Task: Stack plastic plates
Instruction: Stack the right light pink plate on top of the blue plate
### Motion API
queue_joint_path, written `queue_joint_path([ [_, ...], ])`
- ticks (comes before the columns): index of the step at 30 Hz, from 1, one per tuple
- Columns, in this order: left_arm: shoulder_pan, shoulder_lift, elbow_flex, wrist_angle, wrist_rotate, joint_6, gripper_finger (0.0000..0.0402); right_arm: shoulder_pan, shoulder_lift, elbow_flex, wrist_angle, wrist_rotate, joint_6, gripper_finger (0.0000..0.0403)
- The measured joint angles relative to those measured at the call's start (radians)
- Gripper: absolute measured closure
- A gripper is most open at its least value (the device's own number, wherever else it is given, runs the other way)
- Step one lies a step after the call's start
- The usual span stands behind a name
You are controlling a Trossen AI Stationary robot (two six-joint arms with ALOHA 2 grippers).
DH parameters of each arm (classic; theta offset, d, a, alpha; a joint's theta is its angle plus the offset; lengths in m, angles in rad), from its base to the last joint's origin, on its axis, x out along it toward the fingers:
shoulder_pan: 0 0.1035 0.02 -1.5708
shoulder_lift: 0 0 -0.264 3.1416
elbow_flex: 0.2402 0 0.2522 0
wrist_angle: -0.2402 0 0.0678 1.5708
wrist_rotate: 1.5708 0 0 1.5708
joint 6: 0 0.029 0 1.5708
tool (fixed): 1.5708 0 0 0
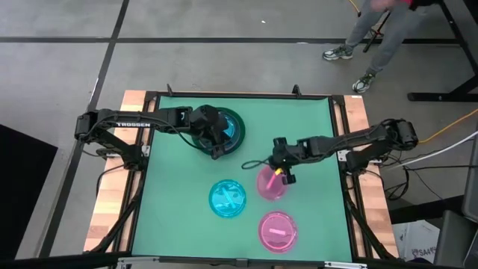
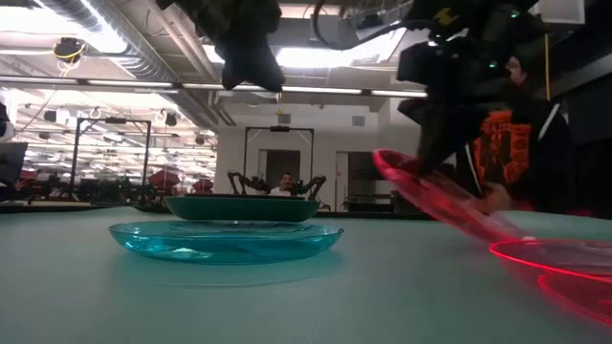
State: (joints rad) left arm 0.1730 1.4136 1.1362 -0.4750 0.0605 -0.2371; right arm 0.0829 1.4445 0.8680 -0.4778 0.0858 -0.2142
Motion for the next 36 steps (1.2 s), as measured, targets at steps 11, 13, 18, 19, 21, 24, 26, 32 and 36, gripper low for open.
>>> queue_joint_path([
  [11,-0.007,0.0,0.0,0.038,-0.055,0.002,0.0312,-0.087,0.0,0.0,0.166,0.132,0.005,0.0403],
  [13,-0.007,0.0,0.0,0.039,-0.055,0.002,0.0312,-0.097,0.0,0.0,0.205,0.143,0.006,0.0403],
  [18,-0.006,0.0,0.0,0.044,-0.057,0.002,0.0312,-0.106,0.0,0.0,0.315,0.163,0.008,0.0403],
  [19,-0.006,0.001,0.0,0.043,-0.057,0.002,0.0312,-0.104,0.0,0.0,0.334,0.176,0.008,0.0403],
  [21,-0.007,0.008,0.0,0.046,-0.056,0.002,0.0312,-0.103,-0.001,0.0,0.366,0.195,0.008,0.0403],
  [24,-0.011,0.023,0.0,0.056,-0.055,0.002,0.0312,-0.103,-0.001,0.0,0.391,0.201,0.013,0.0403],
  [26,-0.017,0.032,0.0,0.071,-0.054,0.002,0.0312,-0.103,-0.001,0.0,0.399,0.218,0.038,0.0403],
  [32,-0.038,0.067,0.0,0.102,-0.053,0.004,0.0312,-0.103,-0.001,0.0,0.402,0.301,0.121,0.0403],
  [36,-0.04,0.07,0.0,0.106,-0.065,0.027,0.0312,-0.103,-0.001,0.0,0.402,0.356,0.185,0.0403],
])
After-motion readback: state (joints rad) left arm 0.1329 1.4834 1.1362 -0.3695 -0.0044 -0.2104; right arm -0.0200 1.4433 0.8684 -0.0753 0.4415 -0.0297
